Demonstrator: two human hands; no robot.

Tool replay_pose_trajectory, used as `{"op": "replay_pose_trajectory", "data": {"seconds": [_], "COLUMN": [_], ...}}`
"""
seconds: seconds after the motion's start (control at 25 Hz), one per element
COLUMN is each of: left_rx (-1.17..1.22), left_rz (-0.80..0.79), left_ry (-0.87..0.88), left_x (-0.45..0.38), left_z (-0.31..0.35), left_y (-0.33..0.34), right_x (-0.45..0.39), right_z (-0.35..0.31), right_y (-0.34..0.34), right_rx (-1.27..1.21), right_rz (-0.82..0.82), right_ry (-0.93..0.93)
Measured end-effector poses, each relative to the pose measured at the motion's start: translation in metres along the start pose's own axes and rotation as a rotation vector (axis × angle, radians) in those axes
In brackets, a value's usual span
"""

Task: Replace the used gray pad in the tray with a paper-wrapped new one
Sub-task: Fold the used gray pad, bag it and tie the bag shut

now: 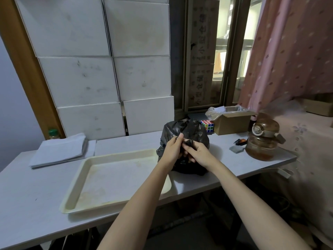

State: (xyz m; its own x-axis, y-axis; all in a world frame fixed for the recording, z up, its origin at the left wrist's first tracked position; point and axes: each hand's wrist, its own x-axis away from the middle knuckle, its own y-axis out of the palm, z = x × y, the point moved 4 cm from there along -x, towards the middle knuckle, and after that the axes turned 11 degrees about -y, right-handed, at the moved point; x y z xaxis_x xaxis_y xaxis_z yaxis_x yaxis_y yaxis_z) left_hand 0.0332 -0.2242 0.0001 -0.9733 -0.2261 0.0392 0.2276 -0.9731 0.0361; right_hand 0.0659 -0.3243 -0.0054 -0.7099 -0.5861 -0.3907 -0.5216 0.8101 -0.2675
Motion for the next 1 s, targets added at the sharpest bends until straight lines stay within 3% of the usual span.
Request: {"op": "replay_pose_trajectory", "data": {"seconds": [0.12, 0.28, 0.48, 0.84, 1.0], "left_rx": [0.005, 0.010, 0.017, -0.520, -0.526], "left_rz": [-0.004, 0.129, 0.201, 0.161, 0.311], "left_ry": [0.001, 0.055, 0.206, 0.445, 0.266], "left_x": [-0.004, -0.012, 0.000, 0.011, 0.003], "left_z": [-0.005, -0.007, -0.010, -0.018, -0.027], "left_y": [-0.001, -0.008, -0.010, -0.002, -0.009], "right_x": [-0.001, 0.001, -0.006, -0.010, -0.009], "right_z": [0.008, 0.011, 0.011, 0.024, 0.020], "right_y": [-0.005, -0.010, -0.012, -0.025, -0.024], "right_rx": [-0.004, -0.059, -0.108, -0.145, -0.110], "right_rz": [0.108, 0.267, 0.270, 0.303, 0.236], "right_ry": [-0.058, -0.090, -0.036, 0.046, -0.028]}}
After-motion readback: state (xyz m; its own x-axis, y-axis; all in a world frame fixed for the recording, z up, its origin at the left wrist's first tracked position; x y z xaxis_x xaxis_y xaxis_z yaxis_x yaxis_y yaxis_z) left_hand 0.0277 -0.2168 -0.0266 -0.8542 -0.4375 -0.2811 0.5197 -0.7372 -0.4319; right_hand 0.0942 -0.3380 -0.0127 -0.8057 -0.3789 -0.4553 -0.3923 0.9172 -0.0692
